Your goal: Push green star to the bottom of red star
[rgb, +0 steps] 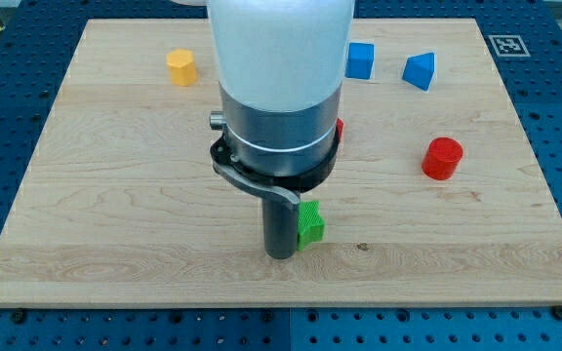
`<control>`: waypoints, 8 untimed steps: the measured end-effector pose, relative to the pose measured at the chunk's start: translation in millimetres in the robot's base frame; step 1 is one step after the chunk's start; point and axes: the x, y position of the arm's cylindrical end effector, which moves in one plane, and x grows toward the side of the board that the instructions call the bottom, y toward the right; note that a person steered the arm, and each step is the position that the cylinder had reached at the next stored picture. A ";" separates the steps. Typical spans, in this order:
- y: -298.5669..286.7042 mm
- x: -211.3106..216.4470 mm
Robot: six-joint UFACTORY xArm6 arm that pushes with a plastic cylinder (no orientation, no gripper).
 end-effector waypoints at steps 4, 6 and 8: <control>27.7 2.3; 28.6 -28.5; 40.7 -52.1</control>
